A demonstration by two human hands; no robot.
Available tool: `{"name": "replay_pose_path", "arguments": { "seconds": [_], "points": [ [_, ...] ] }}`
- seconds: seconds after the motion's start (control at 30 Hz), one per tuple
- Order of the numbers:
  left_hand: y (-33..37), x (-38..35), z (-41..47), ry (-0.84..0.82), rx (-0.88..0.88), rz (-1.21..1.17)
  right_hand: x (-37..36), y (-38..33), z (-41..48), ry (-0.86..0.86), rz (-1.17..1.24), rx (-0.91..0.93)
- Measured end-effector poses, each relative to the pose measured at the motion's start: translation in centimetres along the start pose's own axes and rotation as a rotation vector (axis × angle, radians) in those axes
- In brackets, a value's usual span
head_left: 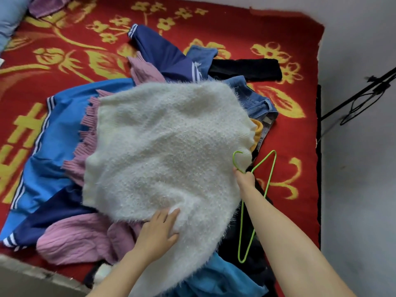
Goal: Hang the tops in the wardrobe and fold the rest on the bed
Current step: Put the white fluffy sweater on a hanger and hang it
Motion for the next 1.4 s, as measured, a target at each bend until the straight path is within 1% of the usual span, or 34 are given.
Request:
{"name": "replay_pose_path", "arguments": {
  "seconds": [0.13,0.27,0.33,0.4,0.43,0.47,0.53,0.6,0.67,0.77,0.83,0.9,0.97,1.0,1.07,1.13,1.2,1.23,1.37,1.4],
  "points": [
    [0.4,-0.3,-0.4,-0.059,-0.005,0.040,0.7,-1.0,-0.2,0.134,0.044,0.029],
    [0.6,-0.3,-0.8,-0.119,-0.011,0.059,2.6,-1.1,-1.8,0.162,0.265,0.012],
    [0.8,-0.5,-1.0,-0.149,-0.018,0.091,3.6,-1.8,-2.9,0.188,0.324,0.052],
    [1.0,-0.5,-1.5,-0.168,-0.033,0.111,5.0,-3.2,-4.7,0.208,0.366,0.137],
    [1.2,-0.4,-1.8,-0.176,-0.042,0.125,5.7,-4.5,-6.0,0.216,0.376,0.211],
    [1.4,-0.5,-2.1,-0.189,-0.052,0.143,6.1,-5.9,-7.3,0.220,0.344,0.300],
    [2.0,0.5,-3.1,-0.163,-0.077,0.168,7.0,-9.4,-11.3,0.200,0.246,0.511],
    [2.3,2.9,-3.6,-0.060,-0.082,0.150,7.6,-12.8,-15.2,0.162,0.210,0.683],
    [2.1,7.4,-4.6,0.155,-0.074,0.080,8.0,-16.0,-19.9,0.097,0.207,0.824],
    [1.2,15.5,-7.8,0.476,-0.076,-0.125,8.6,-20.5,-28.3,0.016,0.164,1.031],
    [0.8,20.8,-10.3,0.643,-0.138,-0.295,8.8,-23.3,-34.5,-0.034,0.116,1.192],
    [-0.2,26.1,-13.7,0.819,-0.245,-0.396,9.2,-25.5,-41.9,-0.074,0.098,1.320],
    [-1.1,30.2,-16.4,0.911,-0.306,-0.469,9.7,-27.0,-48.2,-0.197,0.095,1.403],
    [-2.0,32.0,-17.7,0.939,-0.321,-0.523,9.7,-27.5,-51.7,-0.237,0.052,1.473],
    [-3.3,34.5,-19.5,0.963,-0.368,-0.646,9.9,-28.3,-57.0,-0.268,-0.050,1.543],
    [-3.2,36.2,-20.3,0.931,-0.453,-0.745,10.4,-28.5,-60.6,-0.283,-0.083,1.569],
    [-1.8,37.1,-20.9,0.798,-0.583,-0.797,11.2,-28.5,-63.3,-0.291,-0.036,1.601],
    [-0.6,37.3,-21.0,0.706,-0.659,-0.805,11.5,-28.5,-64.3,-0.300,-0.010,1.613],
    [5.3,35.5,-22.6,0.249,-0.971,-0.723,12.8,-28.1,-67.2,-0.323,0.055,1.648],
    [6.3,34.5,-22.9,0.143,-1.006,-0.713,13.4,-28.0,-67.5,-0.327,0.095,1.646]
  ]
}}
Point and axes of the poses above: each hand's wrist, its own z-axis towards the middle knuckle, its own x-axis out of the back of the hand, y = z × x, the point moved 10 cm from there along z, towards the middle knuckle, and after that the axes turned 6 degrees about z, right-handed, at the moved point
